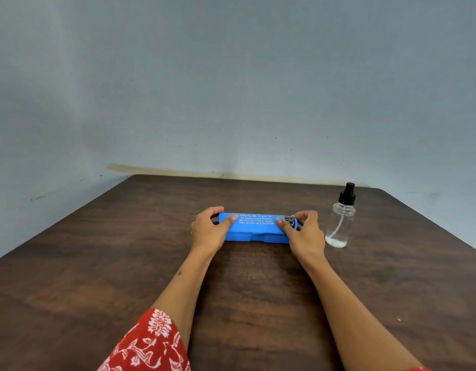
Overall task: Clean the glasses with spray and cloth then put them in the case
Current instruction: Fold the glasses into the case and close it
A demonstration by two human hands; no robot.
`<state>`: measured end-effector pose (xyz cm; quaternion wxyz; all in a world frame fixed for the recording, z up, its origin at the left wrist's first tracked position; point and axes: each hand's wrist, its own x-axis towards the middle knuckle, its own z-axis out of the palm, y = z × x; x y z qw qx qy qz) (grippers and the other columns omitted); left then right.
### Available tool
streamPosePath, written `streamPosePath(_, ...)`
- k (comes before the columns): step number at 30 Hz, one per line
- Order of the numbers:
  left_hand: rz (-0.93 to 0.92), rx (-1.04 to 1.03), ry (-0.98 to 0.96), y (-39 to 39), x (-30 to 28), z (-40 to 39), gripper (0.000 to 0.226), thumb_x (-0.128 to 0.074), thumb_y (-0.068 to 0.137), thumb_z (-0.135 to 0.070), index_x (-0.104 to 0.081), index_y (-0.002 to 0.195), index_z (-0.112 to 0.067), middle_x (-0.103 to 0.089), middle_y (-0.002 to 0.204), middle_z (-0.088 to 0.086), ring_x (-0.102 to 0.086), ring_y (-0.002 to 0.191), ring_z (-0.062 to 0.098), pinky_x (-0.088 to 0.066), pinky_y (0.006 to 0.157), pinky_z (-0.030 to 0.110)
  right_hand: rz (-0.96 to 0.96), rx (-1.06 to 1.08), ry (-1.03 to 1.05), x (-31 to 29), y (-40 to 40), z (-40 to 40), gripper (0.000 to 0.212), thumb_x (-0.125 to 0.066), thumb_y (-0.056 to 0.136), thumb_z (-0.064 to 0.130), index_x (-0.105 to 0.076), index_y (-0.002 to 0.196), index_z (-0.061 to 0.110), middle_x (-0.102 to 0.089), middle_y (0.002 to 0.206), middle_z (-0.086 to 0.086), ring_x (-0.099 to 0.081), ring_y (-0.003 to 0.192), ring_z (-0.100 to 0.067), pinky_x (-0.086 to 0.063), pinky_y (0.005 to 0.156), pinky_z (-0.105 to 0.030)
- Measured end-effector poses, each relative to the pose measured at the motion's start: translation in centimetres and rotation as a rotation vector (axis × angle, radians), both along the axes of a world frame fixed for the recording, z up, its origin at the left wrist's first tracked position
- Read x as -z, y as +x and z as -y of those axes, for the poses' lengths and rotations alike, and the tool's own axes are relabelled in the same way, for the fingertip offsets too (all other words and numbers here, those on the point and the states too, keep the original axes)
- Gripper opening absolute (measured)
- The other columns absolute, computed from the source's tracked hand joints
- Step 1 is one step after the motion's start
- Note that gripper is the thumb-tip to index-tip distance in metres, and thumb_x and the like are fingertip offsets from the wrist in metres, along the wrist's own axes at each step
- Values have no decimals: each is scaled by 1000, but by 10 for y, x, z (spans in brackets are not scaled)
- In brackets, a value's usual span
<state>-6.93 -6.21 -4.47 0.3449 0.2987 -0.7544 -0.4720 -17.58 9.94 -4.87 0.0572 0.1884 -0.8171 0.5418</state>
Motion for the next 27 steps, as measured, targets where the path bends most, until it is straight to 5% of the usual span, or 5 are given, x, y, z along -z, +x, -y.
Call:
streamPosePath(5,23,22,-9,2,-3,4,50,-74,78,-31,-59,123,-14,-60,126,7,-55,113,19,-47,98,36,8,-75,67,-6,-1,-5,57,-69,82,40,-49,129,14,-57,128,-8,-53,117,-23,-43,100,-39)
streamPosePath(19,39,60,-55,7,-1,3,47,-74,78,-28,-59,120,-13,-59,126,7,-52,117,20,-46,100,38,-24,-101,136,-8,6,-8,63,-70,81,35,-47,134,12,-55,131,-9,-50,120,-23,-42,102,-38)
streamPosePath(25,25,41,-79,12,1,-3,49,-71,81,-30,-56,125,-15,-58,128,6,-53,117,19,-45,96,32,-635,225,31,-15,29,-13,44,-68,83,33,-56,117,6,-58,115,-12,-54,106,-28,-42,87,-37)
streamPosePath(27,34,47,-91,13,1,-2,49,-69,83,-30,-54,127,-16,-58,129,5,-52,118,19,-44,97,32,-632,422,-88,-18,28,-18,52,-70,81,33,-52,122,5,-53,124,-15,-50,113,-31,-38,91,-42)
